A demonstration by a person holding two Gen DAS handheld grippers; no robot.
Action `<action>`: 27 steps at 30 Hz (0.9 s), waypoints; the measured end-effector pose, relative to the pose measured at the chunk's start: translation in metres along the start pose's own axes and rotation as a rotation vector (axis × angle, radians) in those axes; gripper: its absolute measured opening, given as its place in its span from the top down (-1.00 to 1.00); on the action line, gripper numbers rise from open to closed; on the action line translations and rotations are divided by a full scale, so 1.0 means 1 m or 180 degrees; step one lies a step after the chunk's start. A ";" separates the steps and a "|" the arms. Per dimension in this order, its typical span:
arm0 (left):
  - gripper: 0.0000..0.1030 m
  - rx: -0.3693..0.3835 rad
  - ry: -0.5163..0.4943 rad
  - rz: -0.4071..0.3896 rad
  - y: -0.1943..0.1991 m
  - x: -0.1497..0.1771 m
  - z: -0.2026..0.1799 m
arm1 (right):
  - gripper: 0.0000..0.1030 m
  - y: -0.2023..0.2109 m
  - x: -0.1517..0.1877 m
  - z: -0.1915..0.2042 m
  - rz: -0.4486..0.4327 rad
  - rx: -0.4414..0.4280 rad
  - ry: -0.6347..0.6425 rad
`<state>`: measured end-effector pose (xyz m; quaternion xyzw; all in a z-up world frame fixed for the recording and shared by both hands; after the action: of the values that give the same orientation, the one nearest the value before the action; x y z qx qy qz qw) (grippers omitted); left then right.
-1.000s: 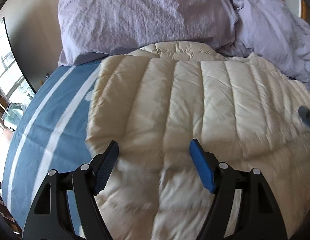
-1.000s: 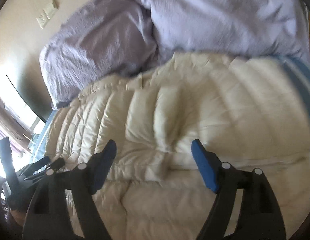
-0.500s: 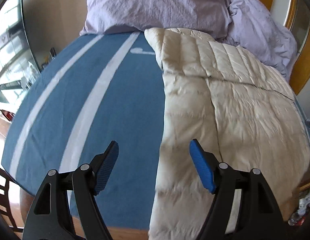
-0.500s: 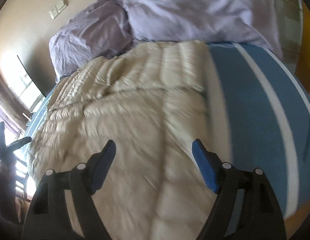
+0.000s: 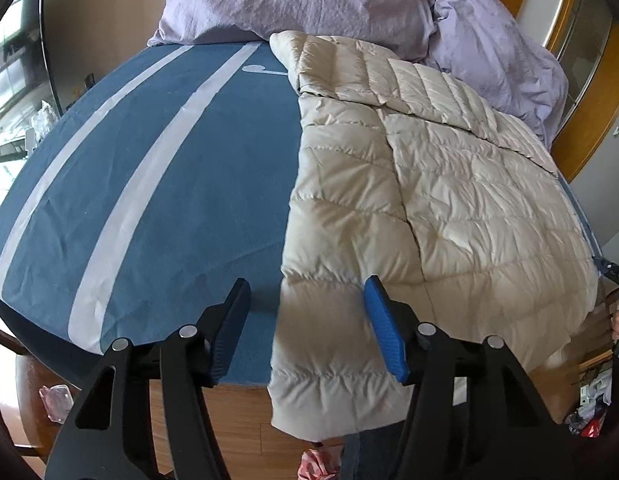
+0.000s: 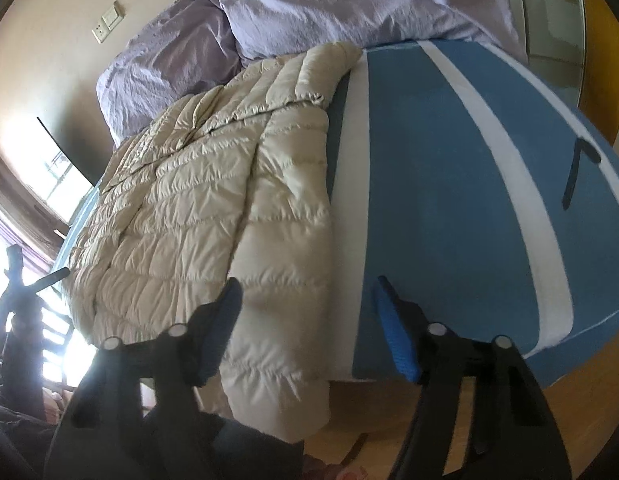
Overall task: Fold large clothes
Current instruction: 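Grasp the jacket hem with the left tool while the right tool grasps beside it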
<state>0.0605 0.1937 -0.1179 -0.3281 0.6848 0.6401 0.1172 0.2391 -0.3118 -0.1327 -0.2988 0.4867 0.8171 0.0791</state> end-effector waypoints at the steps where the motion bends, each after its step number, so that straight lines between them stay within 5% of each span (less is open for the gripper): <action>1: -0.16 0.0033 0.0005 -0.0016 0.001 0.001 -0.001 | -0.20 0.001 0.002 0.000 -0.0014 -0.0008 0.0011; 8: -0.13 0.0270 -0.0004 -0.0101 0.004 0.008 -0.011 | 0.16 0.002 0.011 0.006 0.0041 -0.0338 0.0002; 22: 0.02 0.0415 0.0008 -0.0116 0.001 0.007 -0.025 | 0.34 -0.003 0.015 0.019 0.0016 -0.0530 0.0032; 27: 0.36 0.0457 0.0032 -0.0103 0.001 0.009 -0.028 | 0.67 -0.006 0.018 0.024 0.0013 -0.0482 0.0091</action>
<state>0.0603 0.1641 -0.1180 -0.3331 0.7240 0.5858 0.1473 0.2175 -0.2917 -0.1391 -0.3145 0.4253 0.8473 0.0476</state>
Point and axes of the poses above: each gripper's, at about its wrist camera, not at the fingertips, and y roughly against the way its jaws point, z to its left, x to its underside, the point moved 6 cm from there along -y, roughly the way its jaws point, and after that the axes turned 3 degrees about -y, right-handed, at the moved point
